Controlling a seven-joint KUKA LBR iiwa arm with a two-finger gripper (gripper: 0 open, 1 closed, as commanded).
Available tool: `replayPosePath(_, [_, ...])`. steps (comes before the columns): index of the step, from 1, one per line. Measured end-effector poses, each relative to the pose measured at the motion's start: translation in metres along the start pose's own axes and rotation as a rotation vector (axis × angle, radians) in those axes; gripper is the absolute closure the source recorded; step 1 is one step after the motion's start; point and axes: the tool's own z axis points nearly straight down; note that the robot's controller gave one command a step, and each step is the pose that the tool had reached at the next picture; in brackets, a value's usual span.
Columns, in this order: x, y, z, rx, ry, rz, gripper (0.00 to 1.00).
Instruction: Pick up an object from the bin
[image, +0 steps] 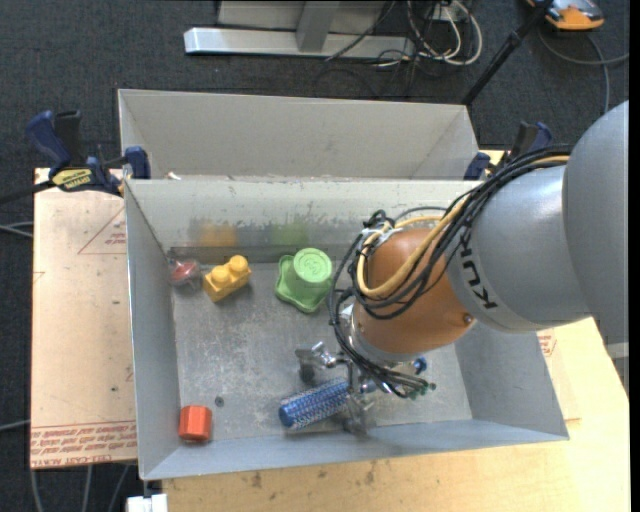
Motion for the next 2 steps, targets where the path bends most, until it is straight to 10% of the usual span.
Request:
replayPosePath(1, [0.002,0.001,0.001,-0.003,0.008,0.001,1.00])
replayPosePath(2, [0.001,0.019,-0.120,0.000,0.001,0.003,1.00])
